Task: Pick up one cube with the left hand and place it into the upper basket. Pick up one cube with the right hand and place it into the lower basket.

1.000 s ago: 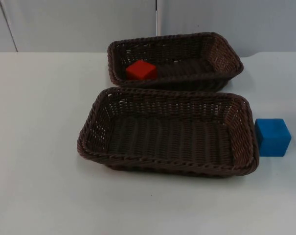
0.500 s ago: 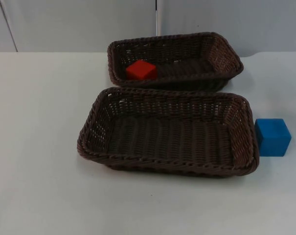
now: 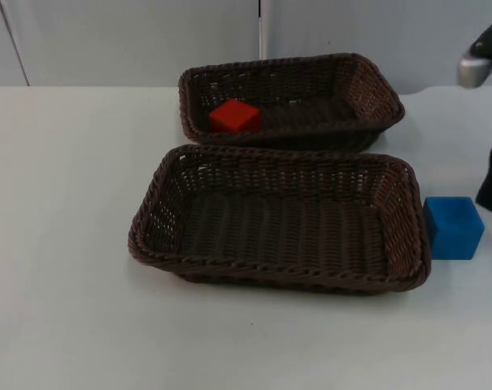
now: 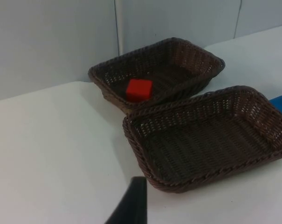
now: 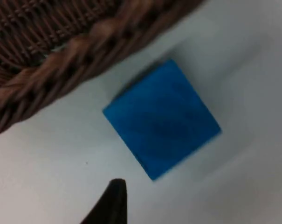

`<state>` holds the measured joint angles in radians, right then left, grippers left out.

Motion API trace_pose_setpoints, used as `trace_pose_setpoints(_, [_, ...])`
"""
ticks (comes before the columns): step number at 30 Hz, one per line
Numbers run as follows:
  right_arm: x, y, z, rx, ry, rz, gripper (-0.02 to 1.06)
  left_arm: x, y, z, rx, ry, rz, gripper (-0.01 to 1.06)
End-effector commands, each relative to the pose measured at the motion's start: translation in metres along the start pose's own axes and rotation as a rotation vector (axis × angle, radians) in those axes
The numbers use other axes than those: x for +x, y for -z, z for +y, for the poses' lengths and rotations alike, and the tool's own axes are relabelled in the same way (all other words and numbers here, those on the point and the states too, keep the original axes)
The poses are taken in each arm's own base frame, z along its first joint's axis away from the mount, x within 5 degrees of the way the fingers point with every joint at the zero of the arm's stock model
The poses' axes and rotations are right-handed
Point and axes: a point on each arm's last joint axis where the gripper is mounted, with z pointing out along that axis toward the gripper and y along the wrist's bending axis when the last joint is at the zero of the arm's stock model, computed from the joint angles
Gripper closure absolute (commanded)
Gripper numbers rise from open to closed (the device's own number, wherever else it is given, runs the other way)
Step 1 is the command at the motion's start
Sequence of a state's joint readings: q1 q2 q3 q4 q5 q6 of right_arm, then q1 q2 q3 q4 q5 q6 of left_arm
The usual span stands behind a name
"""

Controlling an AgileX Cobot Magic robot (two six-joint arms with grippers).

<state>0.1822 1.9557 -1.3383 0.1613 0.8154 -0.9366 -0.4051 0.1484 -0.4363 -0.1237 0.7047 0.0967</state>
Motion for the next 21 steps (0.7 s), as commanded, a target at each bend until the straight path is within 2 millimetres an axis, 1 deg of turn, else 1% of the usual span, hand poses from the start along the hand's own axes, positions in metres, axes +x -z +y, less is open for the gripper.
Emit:
trace_pose_setpoints(1, [-0.009,-0.007,0.004,0.008,0.083,-0.017,-0.01,0.000,0.000,0.000,-0.001,-0.004,-0.006,0.16])
trace_pose_setpoints(4, [-0.016,-0.025,0.011,-0.007,0.189,-0.003,-0.01,0.000,0.000,0.000,-0.002,-0.006,-0.006,0.16])
trace_pose_setpoints(6, [-0.017,-0.035,0.013,-0.022,0.244,0.002,-0.01,0.000,0.000,0.000,-0.002,-0.006,-0.006,0.16])
trace_pose_setpoints(7, [-0.017,-0.035,0.013,-0.022,0.244,0.002,-0.01,0.000,0.000,0.000,-0.002,-0.006,-0.006,0.16])
trace_pose_setpoints(12, [-0.012,-0.057,0.013,-0.048,0.284,0.027,-0.01,0.000,0.000,0.001,-0.008,-0.006,-0.005,0.16])
trace_pose_setpoints(15, [-0.011,-0.062,0.013,-0.055,0.312,0.030,-0.01,0.000,0.000,0.001,-0.009,-0.008,-0.005,0.16])
trace_pose_setpoints(17, [-0.013,-0.067,0.013,-0.055,0.290,0.003,-0.01,0.001,0.000,0.002,-0.016,-0.003,-0.003,0.16])
trace_pose_setpoints(21, [-0.015,-0.068,0.011,-0.026,0.287,-0.013,-0.01,0.001,0.000,0.002,-0.023,0.004,-0.002,0.16])
